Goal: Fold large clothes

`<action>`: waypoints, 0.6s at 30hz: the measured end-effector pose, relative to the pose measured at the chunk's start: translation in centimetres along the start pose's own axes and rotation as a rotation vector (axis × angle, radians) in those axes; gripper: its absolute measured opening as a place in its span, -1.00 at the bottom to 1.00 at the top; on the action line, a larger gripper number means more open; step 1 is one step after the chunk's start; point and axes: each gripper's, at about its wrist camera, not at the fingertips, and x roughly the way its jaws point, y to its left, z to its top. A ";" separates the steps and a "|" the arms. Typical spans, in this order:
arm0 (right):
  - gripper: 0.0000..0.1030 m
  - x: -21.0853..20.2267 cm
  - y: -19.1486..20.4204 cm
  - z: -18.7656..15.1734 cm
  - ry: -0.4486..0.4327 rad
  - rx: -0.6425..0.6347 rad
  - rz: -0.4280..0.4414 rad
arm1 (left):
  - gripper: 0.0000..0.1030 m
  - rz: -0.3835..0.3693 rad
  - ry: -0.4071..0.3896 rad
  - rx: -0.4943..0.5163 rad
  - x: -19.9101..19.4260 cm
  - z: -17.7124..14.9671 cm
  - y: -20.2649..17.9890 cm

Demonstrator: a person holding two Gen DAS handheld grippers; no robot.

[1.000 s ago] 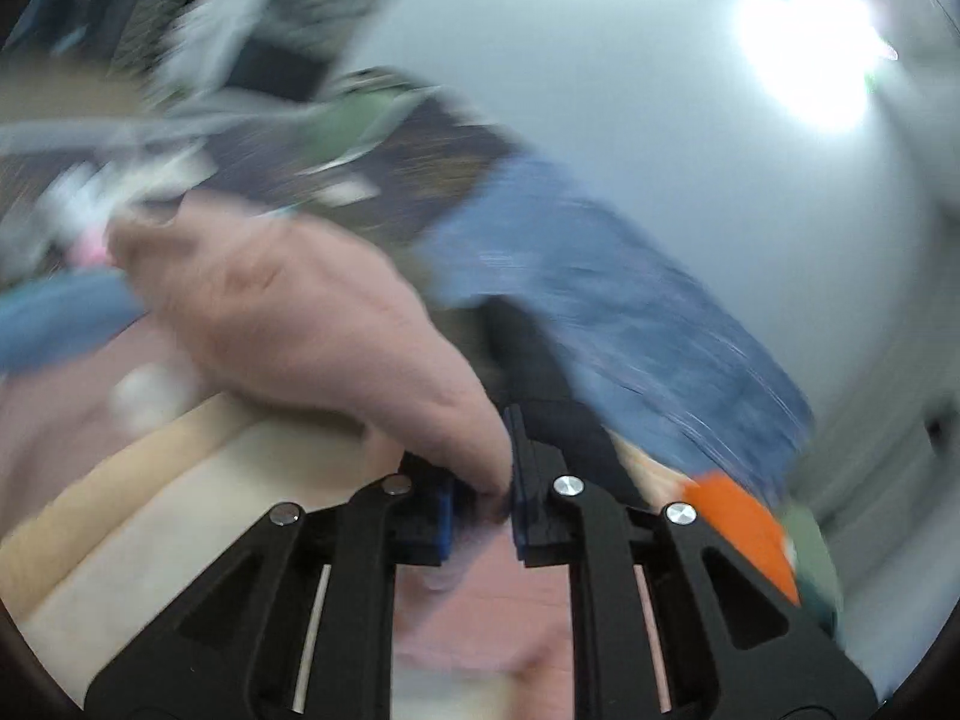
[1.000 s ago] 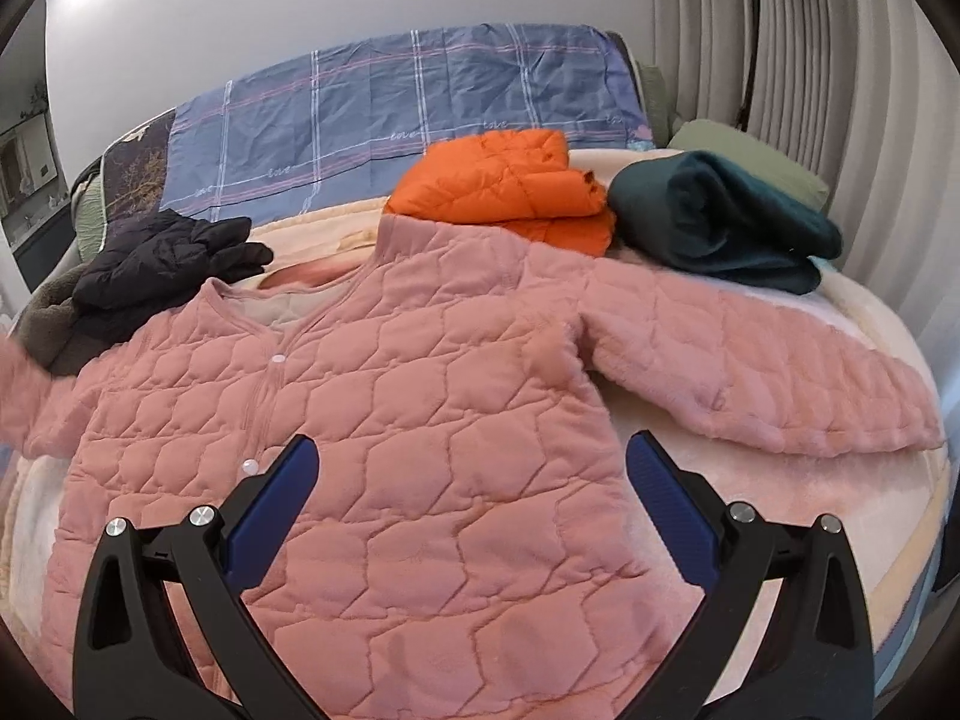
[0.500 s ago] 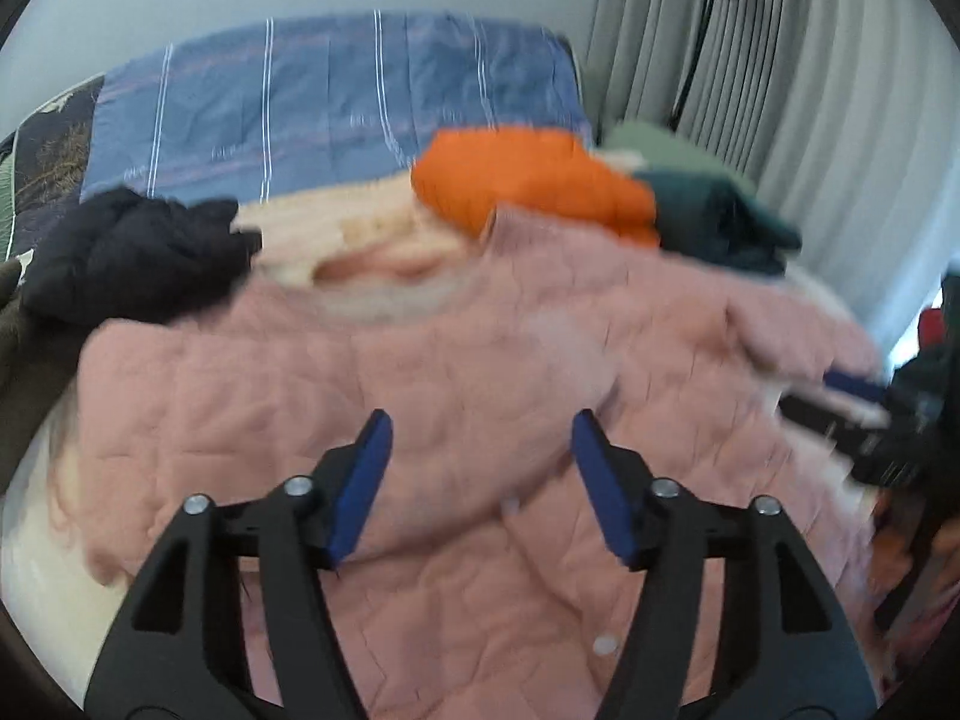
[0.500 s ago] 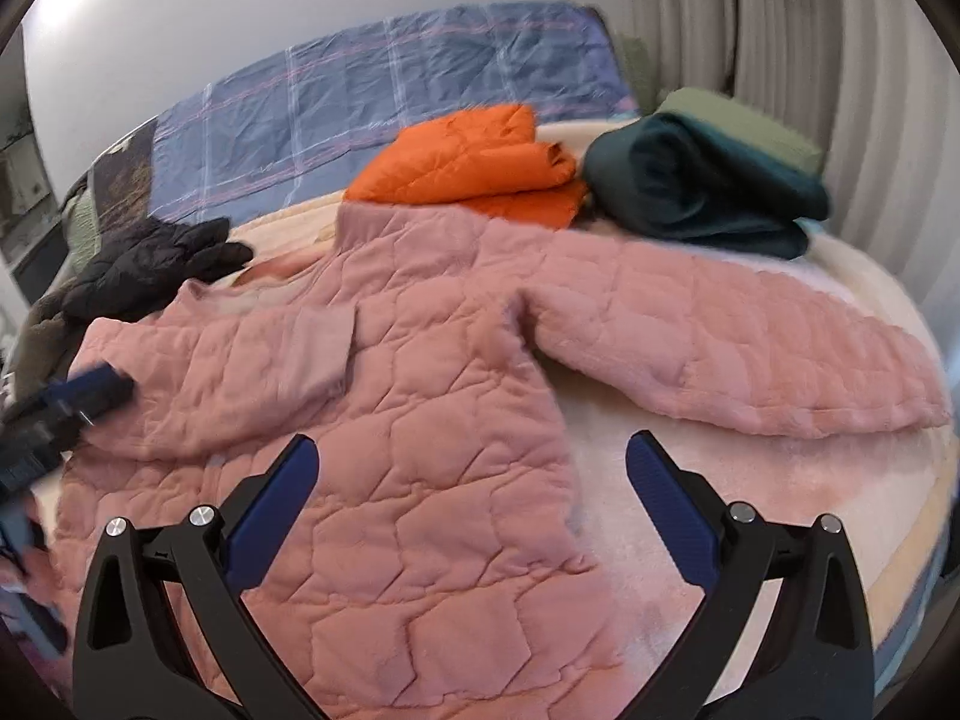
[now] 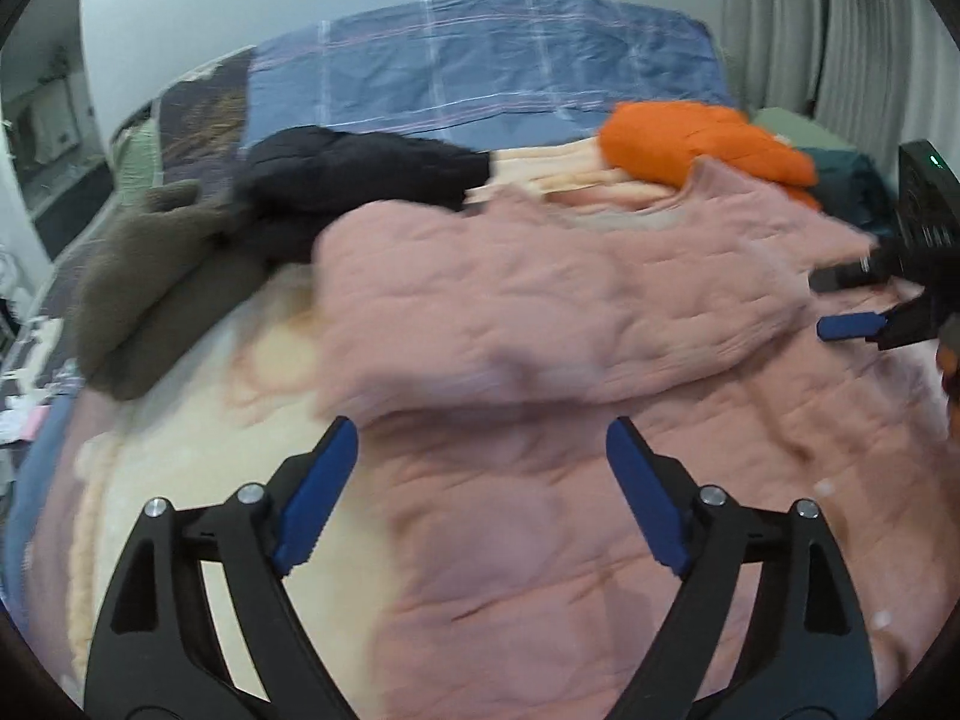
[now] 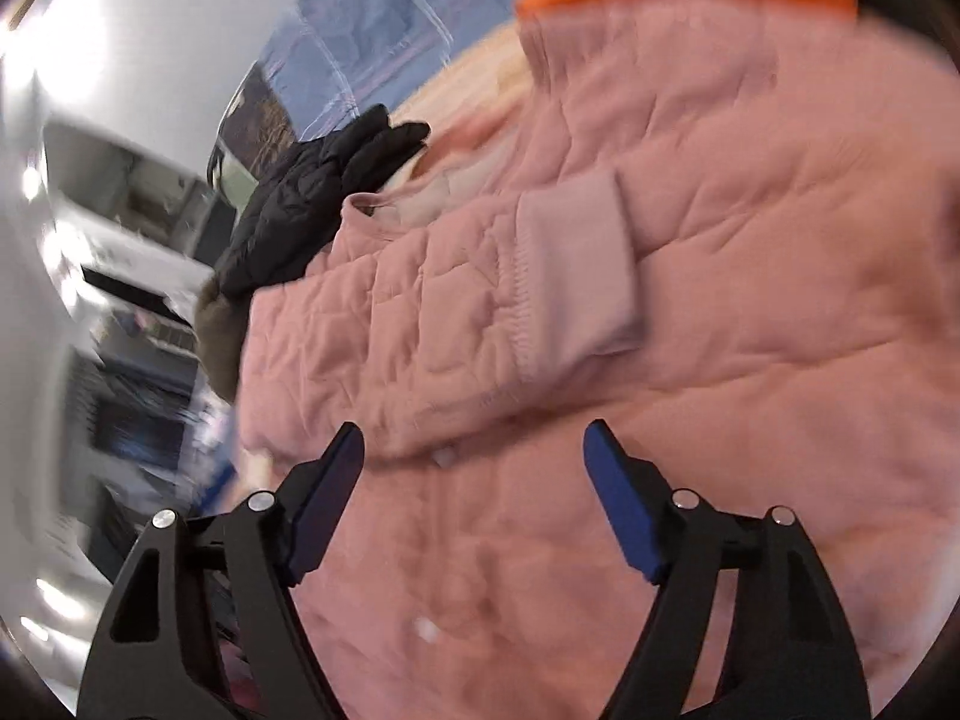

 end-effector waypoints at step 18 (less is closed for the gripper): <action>-0.72 -4.0 -0.7 5.5 -0.332 -0.097 -0.231 | 0.70 0.104 0.083 -0.119 4.5 0.2 4.0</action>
